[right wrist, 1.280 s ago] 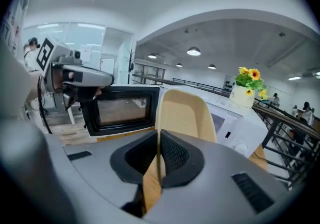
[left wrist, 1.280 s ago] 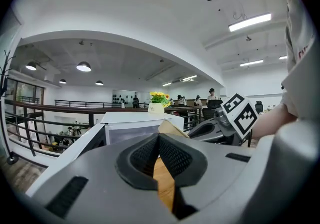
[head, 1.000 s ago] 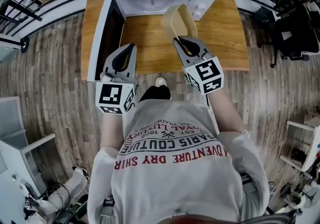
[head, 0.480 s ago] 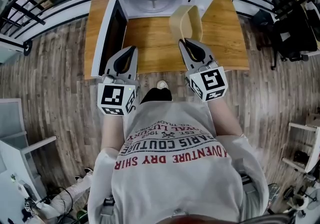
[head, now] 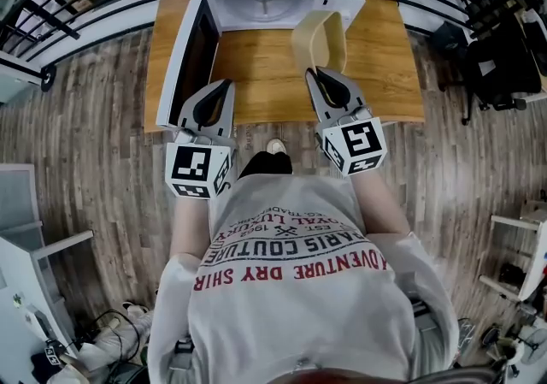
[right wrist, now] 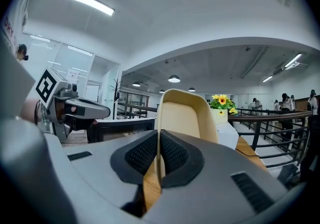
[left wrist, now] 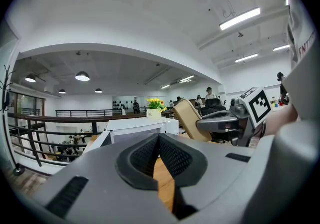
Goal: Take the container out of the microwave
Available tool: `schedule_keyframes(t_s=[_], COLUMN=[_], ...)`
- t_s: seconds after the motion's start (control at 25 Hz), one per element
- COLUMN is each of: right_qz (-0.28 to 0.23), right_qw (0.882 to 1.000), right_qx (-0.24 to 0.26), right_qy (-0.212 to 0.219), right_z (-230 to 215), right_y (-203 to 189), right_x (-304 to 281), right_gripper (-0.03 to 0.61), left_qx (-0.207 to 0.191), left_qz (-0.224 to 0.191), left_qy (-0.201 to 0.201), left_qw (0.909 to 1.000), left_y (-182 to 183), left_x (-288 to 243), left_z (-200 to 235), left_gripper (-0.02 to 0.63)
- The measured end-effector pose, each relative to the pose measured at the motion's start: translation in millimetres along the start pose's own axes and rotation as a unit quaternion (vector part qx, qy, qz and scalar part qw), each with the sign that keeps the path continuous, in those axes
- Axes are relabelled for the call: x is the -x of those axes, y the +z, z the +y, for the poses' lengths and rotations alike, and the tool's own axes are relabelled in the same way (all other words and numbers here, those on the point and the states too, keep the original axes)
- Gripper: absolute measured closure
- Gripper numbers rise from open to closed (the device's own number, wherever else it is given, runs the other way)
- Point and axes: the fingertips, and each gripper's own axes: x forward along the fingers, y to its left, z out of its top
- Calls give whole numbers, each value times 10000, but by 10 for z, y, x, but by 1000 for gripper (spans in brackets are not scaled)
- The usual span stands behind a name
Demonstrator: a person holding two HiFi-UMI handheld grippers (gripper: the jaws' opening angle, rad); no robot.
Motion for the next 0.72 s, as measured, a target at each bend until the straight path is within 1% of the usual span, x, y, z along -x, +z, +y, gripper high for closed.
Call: schedule_keyframes(t_s=[0.28, 0.72], right_qz=[-59, -74], right_qw=[9999, 9995], right_qx=[-119, -285], right_qy=[-64, 59], right_z=[-50, 13], right_y=[-11, -10], right_x=[-10, -79], right_gripper=[540, 540], left_qx=[-42, 37], left_qz=[7, 23], left_qy=[6, 156], left_qw=[10000, 9999], left_y=[-5, -38], left_x=[0, -8], left_z=[-32, 74], left_gripper=[600, 600])
